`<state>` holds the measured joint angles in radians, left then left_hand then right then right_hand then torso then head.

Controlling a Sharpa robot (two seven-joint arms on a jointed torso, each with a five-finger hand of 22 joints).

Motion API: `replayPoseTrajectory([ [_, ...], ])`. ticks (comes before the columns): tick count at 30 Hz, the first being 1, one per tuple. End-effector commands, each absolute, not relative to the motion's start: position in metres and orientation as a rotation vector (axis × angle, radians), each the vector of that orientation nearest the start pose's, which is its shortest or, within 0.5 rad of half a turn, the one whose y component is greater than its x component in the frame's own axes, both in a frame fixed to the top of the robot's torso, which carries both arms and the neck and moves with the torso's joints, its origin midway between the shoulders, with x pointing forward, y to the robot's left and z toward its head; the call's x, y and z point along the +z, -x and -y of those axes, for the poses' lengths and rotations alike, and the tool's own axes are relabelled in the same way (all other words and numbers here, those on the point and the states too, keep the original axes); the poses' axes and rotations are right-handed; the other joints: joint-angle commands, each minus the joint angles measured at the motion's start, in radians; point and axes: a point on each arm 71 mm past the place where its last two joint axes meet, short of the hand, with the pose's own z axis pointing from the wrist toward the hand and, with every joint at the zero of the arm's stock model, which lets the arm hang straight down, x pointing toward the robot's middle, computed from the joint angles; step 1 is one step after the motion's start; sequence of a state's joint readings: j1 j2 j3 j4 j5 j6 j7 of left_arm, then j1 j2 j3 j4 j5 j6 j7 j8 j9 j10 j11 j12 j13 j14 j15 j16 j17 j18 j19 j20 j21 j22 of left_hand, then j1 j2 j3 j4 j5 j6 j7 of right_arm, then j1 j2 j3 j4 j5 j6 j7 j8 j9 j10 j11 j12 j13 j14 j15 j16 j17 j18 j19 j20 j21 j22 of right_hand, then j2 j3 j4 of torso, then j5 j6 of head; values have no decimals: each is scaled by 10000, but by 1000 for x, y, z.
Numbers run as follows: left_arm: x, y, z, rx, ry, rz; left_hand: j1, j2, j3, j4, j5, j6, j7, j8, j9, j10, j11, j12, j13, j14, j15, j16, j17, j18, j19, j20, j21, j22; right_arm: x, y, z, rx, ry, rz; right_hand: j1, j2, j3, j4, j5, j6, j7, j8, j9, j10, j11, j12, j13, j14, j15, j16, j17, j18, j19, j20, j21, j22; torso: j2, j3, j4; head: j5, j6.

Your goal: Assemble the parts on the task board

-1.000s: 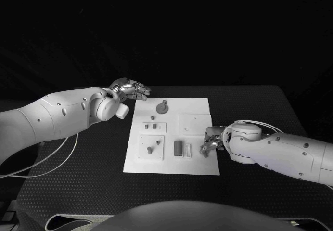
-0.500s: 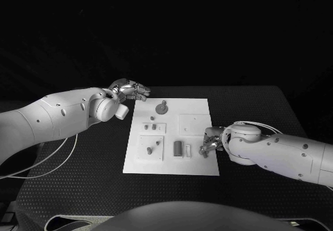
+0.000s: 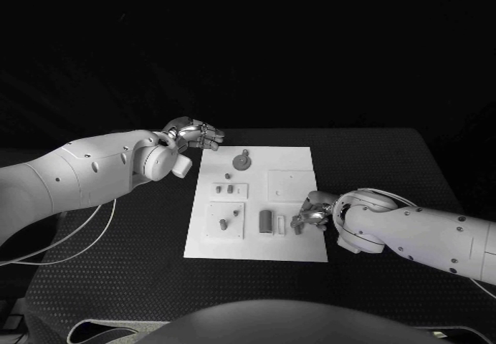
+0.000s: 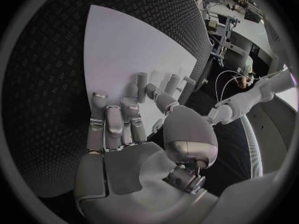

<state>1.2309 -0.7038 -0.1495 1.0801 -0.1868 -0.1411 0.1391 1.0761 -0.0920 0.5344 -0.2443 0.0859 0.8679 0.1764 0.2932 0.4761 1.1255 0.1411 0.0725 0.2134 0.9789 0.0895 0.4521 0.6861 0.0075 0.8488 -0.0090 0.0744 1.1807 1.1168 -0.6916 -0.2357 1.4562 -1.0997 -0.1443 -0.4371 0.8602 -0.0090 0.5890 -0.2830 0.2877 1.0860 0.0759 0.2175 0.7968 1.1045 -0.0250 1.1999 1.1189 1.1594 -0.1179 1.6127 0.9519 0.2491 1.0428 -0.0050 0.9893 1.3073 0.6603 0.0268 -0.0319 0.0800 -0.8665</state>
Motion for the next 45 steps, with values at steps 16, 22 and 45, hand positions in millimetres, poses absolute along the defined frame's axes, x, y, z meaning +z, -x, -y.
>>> replayPoseTrajectory([
  [16,-235,-548,-270,-11445,10626,-17250,-108,-21,-4,68,24,-62,8,56,-16,-1,19,-11,-17,34,5,-76,28,-75,-46,35,-55,-13,-314,-426,153,6061,-4086,-23107,554,418,194,-80,13,144,-21,97,-401,46,-92,-18,-7,149,-49,-34,14,127,61,-3,18,155,3,0,-4,32,-48],
  [22,-235,-548,-269,-11465,10614,-17261,-108,-21,-4,70,25,-62,9,57,-18,-1,19,-12,-18,35,5,-79,32,-75,-46,34,-55,-13,-318,-426,149,5857,-4142,-23581,522,406,202,-72,12,132,-17,86,-414,44,-89,-23,-10,127,-51,-40,-26,127,62,1,11,149,0,-5,-2,28,-56],
  [45,-234,-549,-268,-11465,10610,-17280,-116,-27,-7,82,24,-71,18,57,-24,-4,21,-15,-23,40,4,-95,51,-75,-47,35,-54,-12,-322,-431,143,5590,-4106,-23748,481,373,223,-77,9,123,-10,73,-437,29,-81,-27,-9,155,-52,-48,22,127,55,6,-2,145,0,-2,-5,23,-62],
])
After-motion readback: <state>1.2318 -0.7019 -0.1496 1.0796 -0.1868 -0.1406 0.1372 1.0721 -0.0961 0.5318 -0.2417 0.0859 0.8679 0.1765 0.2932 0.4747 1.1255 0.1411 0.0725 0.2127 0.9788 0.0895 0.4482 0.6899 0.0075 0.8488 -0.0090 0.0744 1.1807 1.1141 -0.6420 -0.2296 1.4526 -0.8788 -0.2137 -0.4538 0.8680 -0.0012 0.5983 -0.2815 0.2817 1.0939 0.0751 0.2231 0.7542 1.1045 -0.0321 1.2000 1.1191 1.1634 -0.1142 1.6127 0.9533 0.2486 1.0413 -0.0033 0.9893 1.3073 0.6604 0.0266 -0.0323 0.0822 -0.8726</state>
